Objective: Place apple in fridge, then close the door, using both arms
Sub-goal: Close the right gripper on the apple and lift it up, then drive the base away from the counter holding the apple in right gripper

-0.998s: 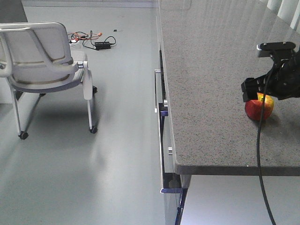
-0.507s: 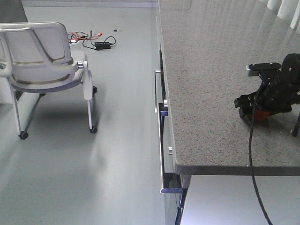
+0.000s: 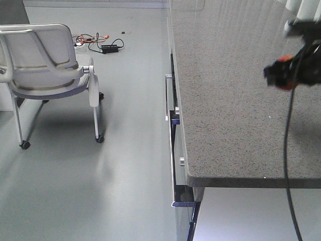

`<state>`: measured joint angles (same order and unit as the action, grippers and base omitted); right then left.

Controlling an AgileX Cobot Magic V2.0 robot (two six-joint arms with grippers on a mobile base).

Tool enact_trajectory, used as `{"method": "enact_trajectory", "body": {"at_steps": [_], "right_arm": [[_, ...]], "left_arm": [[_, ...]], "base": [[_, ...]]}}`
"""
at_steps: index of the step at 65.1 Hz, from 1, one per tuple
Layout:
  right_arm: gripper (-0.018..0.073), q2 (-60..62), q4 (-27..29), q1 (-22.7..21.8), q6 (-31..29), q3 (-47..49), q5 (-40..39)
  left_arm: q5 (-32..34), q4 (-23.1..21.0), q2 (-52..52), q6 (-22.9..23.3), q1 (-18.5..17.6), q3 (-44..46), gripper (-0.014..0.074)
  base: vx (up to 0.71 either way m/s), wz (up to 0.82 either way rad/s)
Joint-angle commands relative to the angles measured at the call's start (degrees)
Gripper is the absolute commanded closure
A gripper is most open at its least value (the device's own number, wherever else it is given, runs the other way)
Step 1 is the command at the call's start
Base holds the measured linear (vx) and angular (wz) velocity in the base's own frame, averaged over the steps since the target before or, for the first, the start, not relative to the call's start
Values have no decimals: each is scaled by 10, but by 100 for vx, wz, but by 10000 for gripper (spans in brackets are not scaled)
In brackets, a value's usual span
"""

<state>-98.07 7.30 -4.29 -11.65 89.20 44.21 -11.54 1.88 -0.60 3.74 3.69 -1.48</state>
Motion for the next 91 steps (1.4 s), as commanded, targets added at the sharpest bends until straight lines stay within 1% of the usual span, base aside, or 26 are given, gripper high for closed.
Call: {"method": "enact_trajectory", "body": {"at_steps": [1, 7, 10, 15, 27, 49, 91], "right_arm": [[570, 100, 63, -2, -57, 19, 3], [570, 162, 115, -2, -102, 19, 20], [569, 190, 134, -2, -114, 19, 26], [569, 220, 161, -2, -116, 19, 31], [569, 259, 186, -2, -116, 19, 63], [569, 264, 193, -2, -115, 19, 136], [569, 264, 193, -2, -115, 19, 136]], "left_arm": [[38, -1, -8, 2, -3, -16, 603], [38, -1, -8, 2, -3, -16, 603], [38, -1, -8, 2, -3, -16, 603], [38, -1, -8, 2, -3, -16, 603], [38, -1, -8, 2, -3, -16, 603], [38, -1, -8, 2, -3, -16, 603], [38, -1, -8, 2, -3, -16, 603]], "base": [[0, 0], [0, 0], [0, 0], [0, 0], [0, 0], [0, 0], [0, 0]]}}
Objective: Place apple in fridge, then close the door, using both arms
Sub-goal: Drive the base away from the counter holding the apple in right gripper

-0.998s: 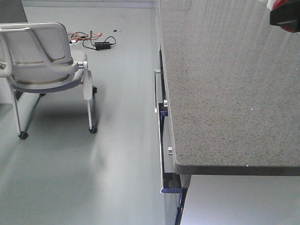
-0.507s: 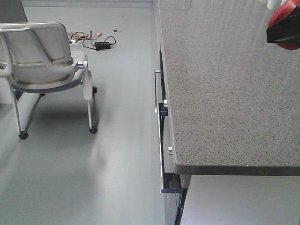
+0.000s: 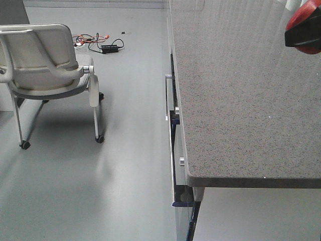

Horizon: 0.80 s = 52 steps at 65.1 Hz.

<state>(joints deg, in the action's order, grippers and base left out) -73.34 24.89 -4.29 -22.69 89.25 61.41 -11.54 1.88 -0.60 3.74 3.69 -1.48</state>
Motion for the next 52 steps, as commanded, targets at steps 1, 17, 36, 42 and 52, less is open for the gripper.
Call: {"method": "enact_trajectory", "body": {"at_steps": [1, 17, 36, 42, 52], "right_arm": [[569, 16, 17, -2, -4, 18, -36], [569, 16, 17, -2, -4, 18, -36], [569, 16, 17, -2, -4, 18, -36], [569, 16, 17, -2, -4, 18, -36], [569, 16, 17, -2, -4, 18, -36]], "left_arm": [[38, -1, -8, 2, -3, -16, 603], [38, -1, -8, 2, -3, -16, 603], [38, -1, -8, 2, -3, -16, 603], [38, -1, -8, 2, -3, -16, 603], [38, -1, -8, 2, -3, -16, 603]], "base": [[0, 0], [0, 0], [0, 2], [0, 12], [0, 25]]}}
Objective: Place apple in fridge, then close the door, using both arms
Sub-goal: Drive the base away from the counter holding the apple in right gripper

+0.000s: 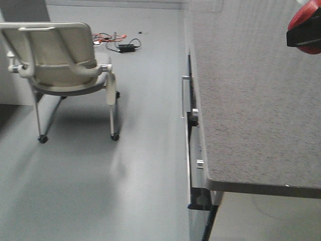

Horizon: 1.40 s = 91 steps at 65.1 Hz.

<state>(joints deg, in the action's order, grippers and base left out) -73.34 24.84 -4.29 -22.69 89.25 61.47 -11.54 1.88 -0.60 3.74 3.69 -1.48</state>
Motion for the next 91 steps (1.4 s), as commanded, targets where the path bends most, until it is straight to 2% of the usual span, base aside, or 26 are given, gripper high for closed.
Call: {"method": "enact_trajectory", "body": {"at_steps": [1, 91], "right_arm": [[569, 16, 18, -2, -4, 18, -37], [569, 16, 18, -2, -4, 18, -39]], "left_arm": [[38, -1, -8, 2, -3, -16, 603], [38, -1, -8, 2, -3, -16, 603]], "base": [[1, 36], [2, 46]]}}
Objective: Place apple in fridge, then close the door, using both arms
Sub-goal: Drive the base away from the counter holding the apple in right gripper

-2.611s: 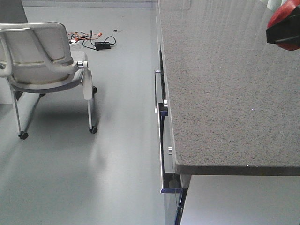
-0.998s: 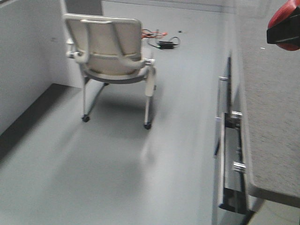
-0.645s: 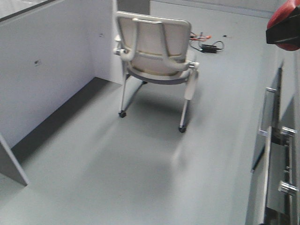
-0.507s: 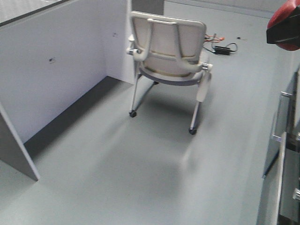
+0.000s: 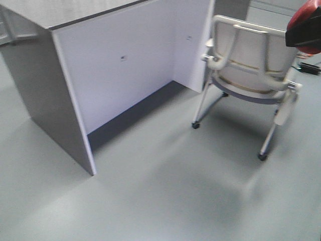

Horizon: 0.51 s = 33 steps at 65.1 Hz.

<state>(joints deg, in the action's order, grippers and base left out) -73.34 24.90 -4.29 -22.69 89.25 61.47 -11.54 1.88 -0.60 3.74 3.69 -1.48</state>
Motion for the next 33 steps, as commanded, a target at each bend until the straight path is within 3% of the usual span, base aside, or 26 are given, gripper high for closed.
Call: {"method": "enact_trajectory", "body": {"at_steps": [1, 33], "right_arm": [[569, 16, 17, -2, -4, 18, -39], [569, 16, 17, -2, -4, 18, -38]], "left_arm": [[38, -1, -8, 2, -3, -16, 603], [38, -1, -8, 2, -3, -16, 603]], "base": [[2, 50], [2, 47]]}}
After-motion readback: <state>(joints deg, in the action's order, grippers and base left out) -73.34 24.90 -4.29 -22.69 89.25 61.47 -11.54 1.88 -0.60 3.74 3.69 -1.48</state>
